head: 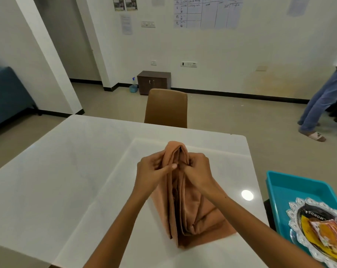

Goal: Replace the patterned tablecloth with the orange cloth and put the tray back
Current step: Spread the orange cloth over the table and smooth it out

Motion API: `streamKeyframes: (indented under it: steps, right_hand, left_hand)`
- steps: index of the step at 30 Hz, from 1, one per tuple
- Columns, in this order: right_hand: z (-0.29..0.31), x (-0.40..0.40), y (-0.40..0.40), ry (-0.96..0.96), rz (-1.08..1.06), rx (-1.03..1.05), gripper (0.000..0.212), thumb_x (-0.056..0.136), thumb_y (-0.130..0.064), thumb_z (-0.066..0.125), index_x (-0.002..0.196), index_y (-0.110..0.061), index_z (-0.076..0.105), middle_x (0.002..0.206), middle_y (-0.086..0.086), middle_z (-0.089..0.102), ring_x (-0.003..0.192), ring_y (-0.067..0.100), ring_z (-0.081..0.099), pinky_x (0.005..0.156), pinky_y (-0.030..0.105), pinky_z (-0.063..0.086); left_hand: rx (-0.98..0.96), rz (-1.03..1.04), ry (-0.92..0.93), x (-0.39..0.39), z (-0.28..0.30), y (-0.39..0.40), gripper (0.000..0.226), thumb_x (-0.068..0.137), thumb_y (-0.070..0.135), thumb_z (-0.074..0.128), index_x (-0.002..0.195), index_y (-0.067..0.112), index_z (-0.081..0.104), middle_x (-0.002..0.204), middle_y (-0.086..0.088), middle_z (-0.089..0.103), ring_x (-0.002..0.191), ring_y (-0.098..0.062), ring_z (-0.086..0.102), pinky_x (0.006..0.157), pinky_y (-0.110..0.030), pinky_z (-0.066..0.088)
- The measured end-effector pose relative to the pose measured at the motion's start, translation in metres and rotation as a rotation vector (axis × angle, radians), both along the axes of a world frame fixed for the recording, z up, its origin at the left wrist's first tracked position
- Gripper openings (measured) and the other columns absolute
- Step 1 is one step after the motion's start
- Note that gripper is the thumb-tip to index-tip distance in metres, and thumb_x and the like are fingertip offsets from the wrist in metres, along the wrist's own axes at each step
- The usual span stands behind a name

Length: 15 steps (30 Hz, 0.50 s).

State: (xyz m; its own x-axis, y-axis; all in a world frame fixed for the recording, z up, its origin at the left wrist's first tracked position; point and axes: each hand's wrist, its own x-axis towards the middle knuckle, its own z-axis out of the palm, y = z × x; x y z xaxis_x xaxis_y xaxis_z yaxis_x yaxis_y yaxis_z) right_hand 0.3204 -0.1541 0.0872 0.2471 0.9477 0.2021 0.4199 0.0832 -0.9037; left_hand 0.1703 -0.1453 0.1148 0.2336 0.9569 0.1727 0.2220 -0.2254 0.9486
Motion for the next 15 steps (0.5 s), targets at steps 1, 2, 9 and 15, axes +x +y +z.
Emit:
streamKeyframes:
  steps: [1, 2, 9, 15]
  right_hand:
    - [0.0, 0.001, 0.001, -0.011, 0.011, 0.019, 0.031, 0.086, -0.01, 0.061, 0.056, -0.014, 0.056, 0.049, -0.005, 0.053, 0.048, 0.007, 0.048, 0.049, 0.02, 0.038]
    - [0.002, 0.001, 0.001, -0.026, 0.021, 0.04, 0.031, 0.088, -0.015, 0.062, 0.057, -0.017, 0.058, 0.05, -0.008, 0.054, 0.048, 0.004, 0.048, 0.049, 0.017, 0.037]
    - [0.014, 0.02, 0.005, -0.078, 0.055, -0.015, 0.016, 0.094, -0.015, 0.053, 0.101, -0.011, 0.067, 0.095, 0.002, 0.067, 0.086, 0.011, 0.06, 0.071, 0.01, 0.043]
    - [0.019, 0.026, 0.016, -0.177, 0.084, -0.014, 0.018, 0.095, -0.013, 0.049, 0.102, -0.012, 0.066, 0.101, 0.003, 0.067, 0.086, 0.008, 0.057, 0.072, 0.006, 0.04]
  left_hand:
    - [0.045, 0.066, 0.021, -0.003, -0.005, 0.001, 0.024, 0.078, 0.017, 0.076, 0.095, 0.032, 0.069, 0.086, 0.012, 0.072, 0.081, 0.0, 0.068, 0.075, -0.014, 0.054]
    - [0.081, 0.134, 0.061, -0.006, -0.009, 0.003, 0.017, 0.08, 0.015, 0.073, 0.085, 0.031, 0.071, 0.076, 0.011, 0.072, 0.073, -0.001, 0.067, 0.068, -0.014, 0.054]
    - [0.144, 0.281, 0.209, -0.029, -0.037, 0.012, 0.015, 0.081, 0.005, 0.067, 0.086, 0.017, 0.076, 0.068, 0.024, 0.063, 0.069, 0.009, 0.062, 0.059, -0.004, 0.046]
    - [0.057, 0.288, 0.339, -0.028, -0.075, 0.009, 0.024, 0.084, 0.01, 0.066, 0.06, 0.013, 0.066, 0.052, 0.003, 0.059, 0.048, -0.012, 0.056, 0.046, -0.016, 0.045]
